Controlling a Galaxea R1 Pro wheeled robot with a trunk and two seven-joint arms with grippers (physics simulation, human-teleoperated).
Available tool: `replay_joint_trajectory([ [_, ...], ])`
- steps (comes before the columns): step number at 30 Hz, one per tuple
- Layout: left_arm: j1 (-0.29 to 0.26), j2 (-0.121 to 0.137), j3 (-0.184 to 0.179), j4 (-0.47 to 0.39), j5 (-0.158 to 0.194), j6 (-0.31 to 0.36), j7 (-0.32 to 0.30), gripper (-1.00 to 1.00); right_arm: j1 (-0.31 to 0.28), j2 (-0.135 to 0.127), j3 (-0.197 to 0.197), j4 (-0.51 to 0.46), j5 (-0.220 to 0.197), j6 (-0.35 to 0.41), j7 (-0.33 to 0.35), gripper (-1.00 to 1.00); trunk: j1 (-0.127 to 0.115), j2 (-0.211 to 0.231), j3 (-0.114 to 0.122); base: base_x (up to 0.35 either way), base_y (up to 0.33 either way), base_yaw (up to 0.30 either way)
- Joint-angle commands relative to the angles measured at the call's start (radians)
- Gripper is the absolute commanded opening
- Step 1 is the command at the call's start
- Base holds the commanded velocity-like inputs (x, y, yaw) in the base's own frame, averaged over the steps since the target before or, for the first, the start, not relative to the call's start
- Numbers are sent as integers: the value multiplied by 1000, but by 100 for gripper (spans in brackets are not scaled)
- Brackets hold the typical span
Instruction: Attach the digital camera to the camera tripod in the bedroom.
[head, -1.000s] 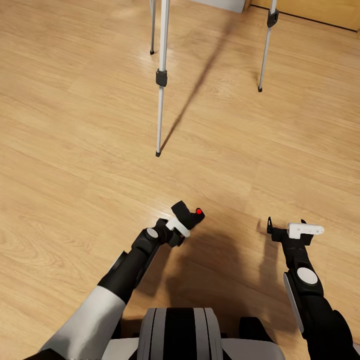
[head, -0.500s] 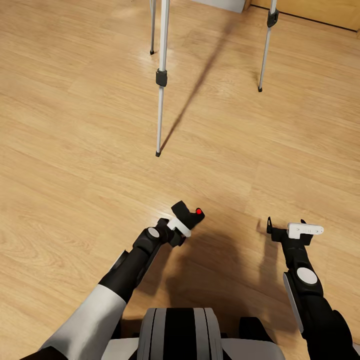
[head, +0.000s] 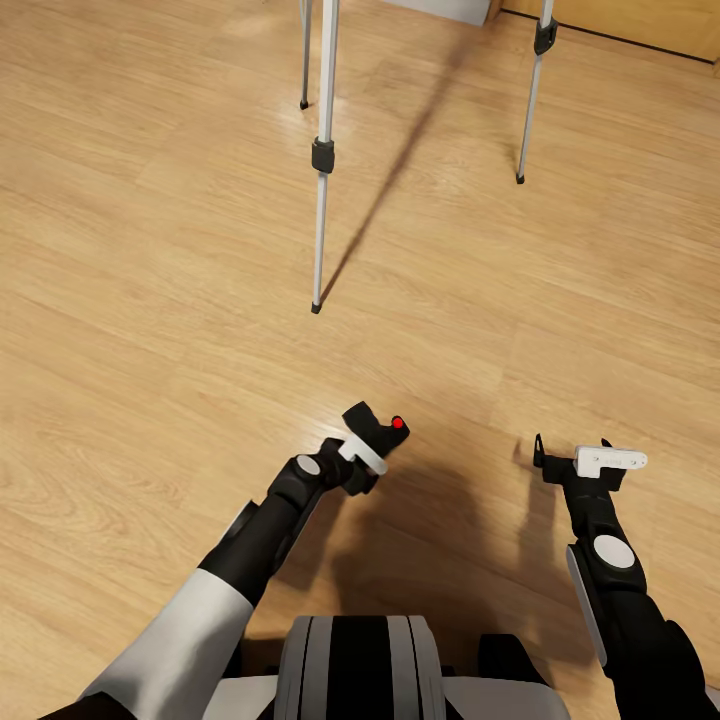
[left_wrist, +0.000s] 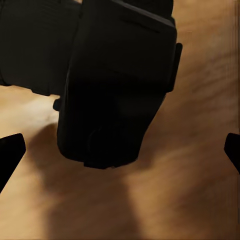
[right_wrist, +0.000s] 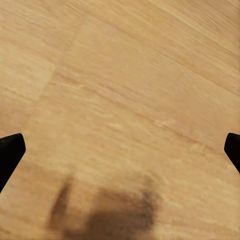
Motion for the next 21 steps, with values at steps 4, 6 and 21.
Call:
replay_joint_trajectory([
  [4,0,0,-21,-1,-9,3,-9,100,0,0,1,-1,10,6,-4,100,0,0,0,0,0,0],
  [6,0,0,-27,-1,-9,3,-9,100,0,-1,1,-1,10,6,-4,100,0,0,0,0,0,0],
  [21,0,0,-33,-2,-9,2,-9,100,0,-1,0,-1,10,6,-4,100,0,0,0,87,0,0],
])
